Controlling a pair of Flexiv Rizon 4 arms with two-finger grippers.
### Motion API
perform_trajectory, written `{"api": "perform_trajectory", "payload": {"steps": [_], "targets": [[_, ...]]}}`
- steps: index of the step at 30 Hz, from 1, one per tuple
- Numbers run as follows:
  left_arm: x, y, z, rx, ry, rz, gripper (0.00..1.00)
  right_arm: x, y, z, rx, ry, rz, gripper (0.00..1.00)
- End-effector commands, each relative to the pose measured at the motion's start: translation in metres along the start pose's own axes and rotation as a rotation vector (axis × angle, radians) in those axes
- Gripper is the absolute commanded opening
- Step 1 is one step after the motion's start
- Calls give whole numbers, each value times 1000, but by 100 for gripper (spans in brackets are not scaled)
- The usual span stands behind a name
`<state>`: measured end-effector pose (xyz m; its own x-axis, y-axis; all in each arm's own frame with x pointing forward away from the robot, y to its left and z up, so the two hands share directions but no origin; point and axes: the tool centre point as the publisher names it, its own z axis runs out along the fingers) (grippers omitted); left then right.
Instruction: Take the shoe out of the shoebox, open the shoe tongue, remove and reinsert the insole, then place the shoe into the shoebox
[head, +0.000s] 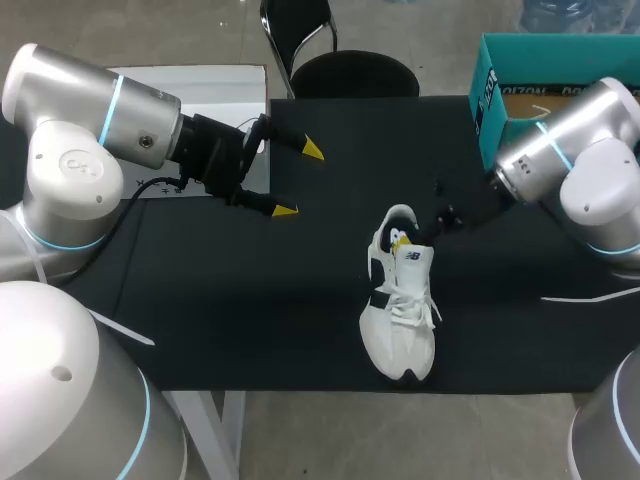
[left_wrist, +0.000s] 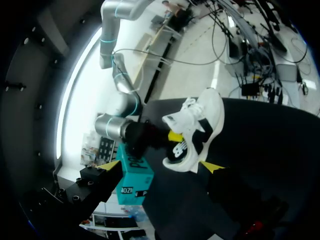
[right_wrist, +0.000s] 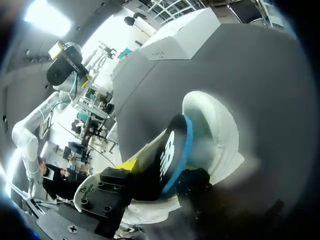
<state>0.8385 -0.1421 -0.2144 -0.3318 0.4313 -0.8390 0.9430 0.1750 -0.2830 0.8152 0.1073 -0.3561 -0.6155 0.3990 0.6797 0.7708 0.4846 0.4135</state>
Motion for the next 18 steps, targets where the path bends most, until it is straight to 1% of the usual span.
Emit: {"api": "perform_trajectory", "payload": {"steps": [1,9,15,18], "targets": [[0,0,0,-2,3,1,100,7,5,-14,-1,-29,-11,100],[0,0,0,-2,3,1,100,3,23,-24,-16,-76,-50,100],[0,0,0,-2,3,1,100,0,31,-28,-13,-106,-66,100],[0,0,0,-2,3,1,100,-1,34,-35,-16,-177,-44,100]]}}
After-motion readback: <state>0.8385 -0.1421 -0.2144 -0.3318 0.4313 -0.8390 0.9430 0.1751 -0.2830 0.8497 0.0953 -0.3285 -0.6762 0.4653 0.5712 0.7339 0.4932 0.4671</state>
